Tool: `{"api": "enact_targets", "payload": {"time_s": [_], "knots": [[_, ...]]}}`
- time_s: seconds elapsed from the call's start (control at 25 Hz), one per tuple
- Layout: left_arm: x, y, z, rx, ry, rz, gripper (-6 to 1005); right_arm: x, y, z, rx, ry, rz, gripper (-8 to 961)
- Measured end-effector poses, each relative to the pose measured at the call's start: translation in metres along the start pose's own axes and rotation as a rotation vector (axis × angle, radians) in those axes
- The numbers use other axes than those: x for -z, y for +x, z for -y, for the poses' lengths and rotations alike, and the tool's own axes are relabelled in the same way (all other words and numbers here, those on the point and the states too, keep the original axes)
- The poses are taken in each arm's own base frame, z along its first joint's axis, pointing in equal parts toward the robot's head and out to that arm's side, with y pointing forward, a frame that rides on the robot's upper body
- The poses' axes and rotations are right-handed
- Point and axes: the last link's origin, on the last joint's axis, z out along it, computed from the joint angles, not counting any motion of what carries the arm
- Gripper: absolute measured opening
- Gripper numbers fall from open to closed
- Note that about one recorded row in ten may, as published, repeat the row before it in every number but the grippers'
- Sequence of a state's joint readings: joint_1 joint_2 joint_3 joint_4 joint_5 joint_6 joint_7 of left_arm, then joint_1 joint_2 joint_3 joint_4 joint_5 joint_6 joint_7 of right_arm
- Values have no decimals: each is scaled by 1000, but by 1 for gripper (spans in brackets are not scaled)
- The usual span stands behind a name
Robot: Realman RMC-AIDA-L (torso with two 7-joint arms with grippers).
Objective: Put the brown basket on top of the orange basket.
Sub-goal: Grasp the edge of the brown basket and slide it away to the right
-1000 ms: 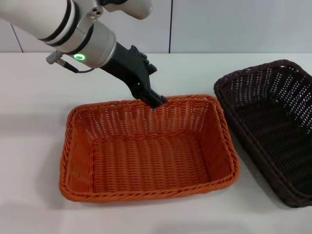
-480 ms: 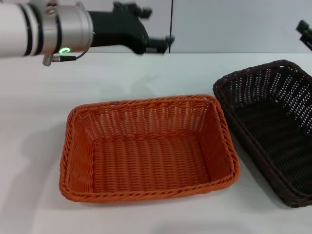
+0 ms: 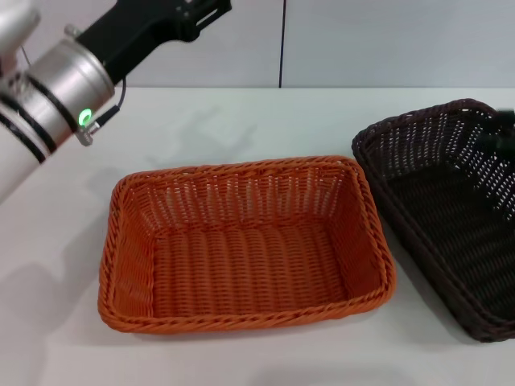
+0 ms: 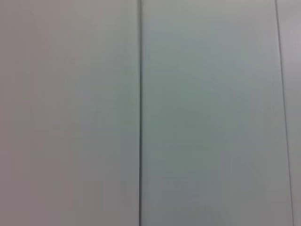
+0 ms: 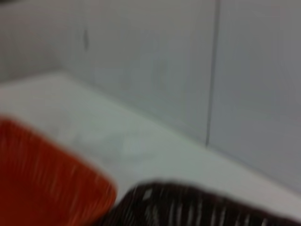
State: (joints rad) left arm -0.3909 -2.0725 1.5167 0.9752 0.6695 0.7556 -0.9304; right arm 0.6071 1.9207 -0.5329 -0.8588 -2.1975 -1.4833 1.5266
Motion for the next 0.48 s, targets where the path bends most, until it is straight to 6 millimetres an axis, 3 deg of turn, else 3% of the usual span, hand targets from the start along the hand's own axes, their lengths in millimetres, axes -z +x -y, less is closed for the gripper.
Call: {"api": "enact_targets", "payload": {"time_s": [0.24, 0.48], "knots": [[19, -18, 4, 4, 27, -189, 844, 19, 6, -11, 111, -115, -231, 555], [25, -28, 2, -20, 73, -197, 844, 32, 25, -34, 145, -275, -362, 554]]}}
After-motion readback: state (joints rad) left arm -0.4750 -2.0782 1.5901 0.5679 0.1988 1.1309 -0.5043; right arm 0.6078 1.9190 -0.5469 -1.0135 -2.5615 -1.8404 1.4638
